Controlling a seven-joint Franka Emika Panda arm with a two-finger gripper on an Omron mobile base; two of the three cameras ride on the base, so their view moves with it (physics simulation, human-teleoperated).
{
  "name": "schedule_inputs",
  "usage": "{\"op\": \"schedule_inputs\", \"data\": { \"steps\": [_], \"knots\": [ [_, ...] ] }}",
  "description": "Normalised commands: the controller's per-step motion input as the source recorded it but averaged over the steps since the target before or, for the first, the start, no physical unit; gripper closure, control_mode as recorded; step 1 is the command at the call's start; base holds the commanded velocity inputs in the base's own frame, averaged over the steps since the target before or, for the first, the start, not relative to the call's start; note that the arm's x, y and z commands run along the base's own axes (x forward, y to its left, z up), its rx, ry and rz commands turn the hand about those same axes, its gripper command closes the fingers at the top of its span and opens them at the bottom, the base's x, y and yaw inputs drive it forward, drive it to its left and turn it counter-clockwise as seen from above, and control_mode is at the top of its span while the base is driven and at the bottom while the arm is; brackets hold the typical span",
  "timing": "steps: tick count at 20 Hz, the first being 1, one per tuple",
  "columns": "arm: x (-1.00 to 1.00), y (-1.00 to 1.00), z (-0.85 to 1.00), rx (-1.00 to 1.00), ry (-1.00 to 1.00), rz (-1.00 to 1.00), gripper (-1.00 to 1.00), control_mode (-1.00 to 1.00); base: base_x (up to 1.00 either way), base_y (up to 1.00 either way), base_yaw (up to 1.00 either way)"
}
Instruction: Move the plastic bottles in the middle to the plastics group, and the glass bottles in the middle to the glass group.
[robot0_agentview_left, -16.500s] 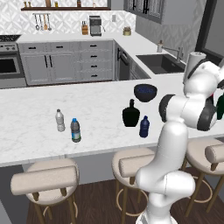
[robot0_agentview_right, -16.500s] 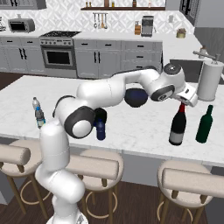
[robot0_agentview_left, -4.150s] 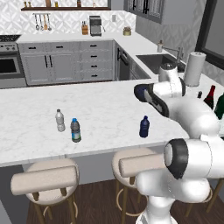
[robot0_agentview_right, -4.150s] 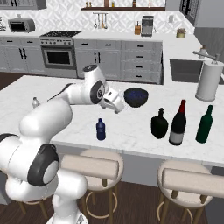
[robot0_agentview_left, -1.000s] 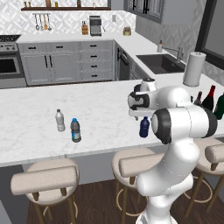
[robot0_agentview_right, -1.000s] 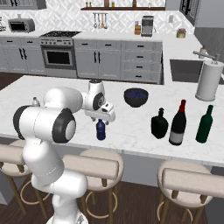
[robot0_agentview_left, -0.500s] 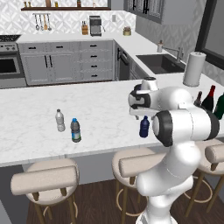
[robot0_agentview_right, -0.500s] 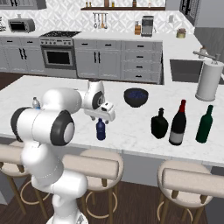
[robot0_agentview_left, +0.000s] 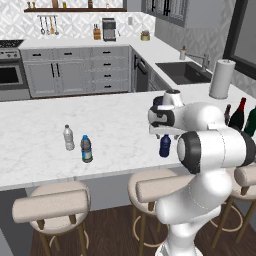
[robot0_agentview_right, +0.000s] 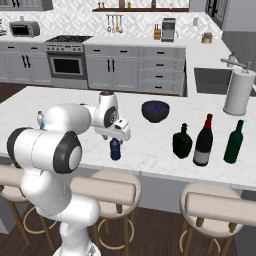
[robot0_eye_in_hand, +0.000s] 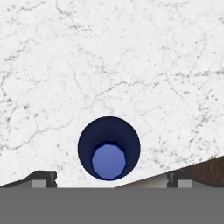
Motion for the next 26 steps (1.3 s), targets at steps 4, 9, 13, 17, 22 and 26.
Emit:
{"op": "schedule_inputs", "data": {
  "steps": [4, 9, 13, 17, 22, 26],
  "knots": [
    [0.15, 0.00, 0.00, 0.00, 0.00, 0.00, -1.00, -1.00, 0.00, 0.00, 0.00],
    [0.12, 0.00, 0.00, 0.00, 0.00, 0.00, -1.00, -1.00, 0.00, 0.00, 0.00],
    [0.02, 0.00, 0.00, 0.00, 0.01, 0.00, -1.00, -1.00, 0.00, 0.00, 0.00],
    [0.01, 0.00, 0.00, 0.00, 0.00, 0.00, -1.00, -1.00, 0.00, 0.00, 0.00],
    [0.04, 0.00, 0.00, 0.00, 0.00, 0.00, -1.00, -1.00, 0.00, 0.00, 0.00],
    [0.03, 0.00, -0.06, 0.00, 0.00, 0.00, -1.00, -1.00, 0.00, 0.00, 0.00]
  ]
}}
